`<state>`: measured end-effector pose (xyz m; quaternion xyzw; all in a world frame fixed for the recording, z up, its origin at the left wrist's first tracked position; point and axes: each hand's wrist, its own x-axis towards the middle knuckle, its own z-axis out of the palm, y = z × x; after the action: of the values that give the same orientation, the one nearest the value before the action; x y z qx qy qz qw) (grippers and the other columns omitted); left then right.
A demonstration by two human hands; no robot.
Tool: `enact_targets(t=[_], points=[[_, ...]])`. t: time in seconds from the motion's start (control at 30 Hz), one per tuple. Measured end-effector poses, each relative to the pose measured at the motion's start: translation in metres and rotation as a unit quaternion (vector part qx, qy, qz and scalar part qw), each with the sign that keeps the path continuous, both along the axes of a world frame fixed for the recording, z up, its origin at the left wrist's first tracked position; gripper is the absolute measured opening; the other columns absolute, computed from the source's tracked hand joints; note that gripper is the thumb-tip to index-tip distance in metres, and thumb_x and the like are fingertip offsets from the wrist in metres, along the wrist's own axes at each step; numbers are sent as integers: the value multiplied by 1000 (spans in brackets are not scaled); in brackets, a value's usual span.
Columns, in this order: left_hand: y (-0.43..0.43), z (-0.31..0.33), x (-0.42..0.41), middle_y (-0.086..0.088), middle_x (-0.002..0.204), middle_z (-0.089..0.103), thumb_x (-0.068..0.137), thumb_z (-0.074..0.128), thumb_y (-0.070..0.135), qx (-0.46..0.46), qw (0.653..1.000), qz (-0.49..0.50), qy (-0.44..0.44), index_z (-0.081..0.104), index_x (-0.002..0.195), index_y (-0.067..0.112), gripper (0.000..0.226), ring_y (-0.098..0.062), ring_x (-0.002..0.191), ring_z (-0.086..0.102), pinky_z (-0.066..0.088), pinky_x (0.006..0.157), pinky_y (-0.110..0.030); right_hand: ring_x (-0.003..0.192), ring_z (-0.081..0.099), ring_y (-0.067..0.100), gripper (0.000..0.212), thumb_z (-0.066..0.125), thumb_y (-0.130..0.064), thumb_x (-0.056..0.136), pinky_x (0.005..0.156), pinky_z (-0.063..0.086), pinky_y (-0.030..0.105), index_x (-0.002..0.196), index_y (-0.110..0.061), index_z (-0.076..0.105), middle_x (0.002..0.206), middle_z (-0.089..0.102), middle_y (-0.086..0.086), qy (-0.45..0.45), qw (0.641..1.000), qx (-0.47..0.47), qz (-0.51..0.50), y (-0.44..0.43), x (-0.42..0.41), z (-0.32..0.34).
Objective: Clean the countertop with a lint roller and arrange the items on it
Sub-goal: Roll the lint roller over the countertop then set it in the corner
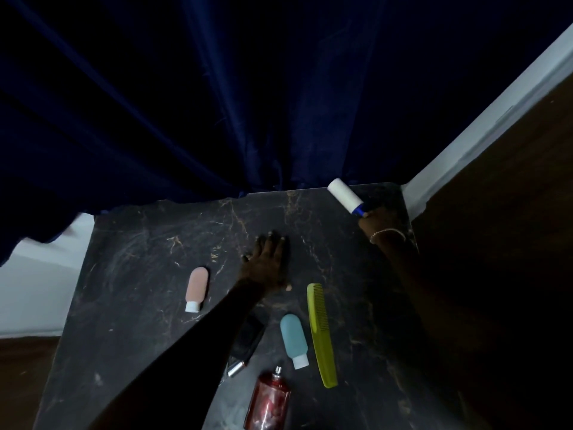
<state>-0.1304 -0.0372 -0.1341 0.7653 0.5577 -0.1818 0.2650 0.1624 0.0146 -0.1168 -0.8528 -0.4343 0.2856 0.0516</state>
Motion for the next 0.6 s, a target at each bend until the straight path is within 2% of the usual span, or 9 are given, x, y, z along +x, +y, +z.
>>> enact_targets(t=[0.1,0.23,0.4,0.5,0.6], points=[[-2,-10,-4,-2,170,-22,72,85,50,-38,999,21,21,-11,162,33,133,-43,156,-17,20,114,-80,109,62,31,37,56,-35,91,95,48,35,118,-11,68,119,67,13,-15,999,-15,31,-11,-14,-3],[-1,-18,-8,0,170,-24,70,86,49,-61,997,38,17,-8,162,33,133,-46,155,-18,25,107,-84,101,65,34,31,64,-24,81,87,52,38,110,-14,70,110,69,14,13,998,-12,58,-38,-47,-12],[-3,-25,-8,1,169,-25,70,88,45,-54,997,47,10,-7,162,34,132,-46,155,-17,24,106,-85,96,68,34,33,60,-40,79,78,53,37,102,-18,68,104,70,13,-5,992,5,127,-73,-84,-31],[-2,-28,-10,0,169,-24,71,88,45,-54,998,45,4,-6,162,33,132,-47,155,-17,23,105,-86,90,70,32,35,60,-45,79,68,48,32,101,-19,69,99,72,11,-26,993,34,111,-72,-87,-35],[-1,-31,-12,-2,170,-24,71,88,47,-55,998,40,-7,-6,162,32,132,-49,154,-17,21,104,-88,91,69,34,33,64,-36,76,70,50,35,103,-18,70,99,71,12,-19,997,28,66,-58,-70,-34]])
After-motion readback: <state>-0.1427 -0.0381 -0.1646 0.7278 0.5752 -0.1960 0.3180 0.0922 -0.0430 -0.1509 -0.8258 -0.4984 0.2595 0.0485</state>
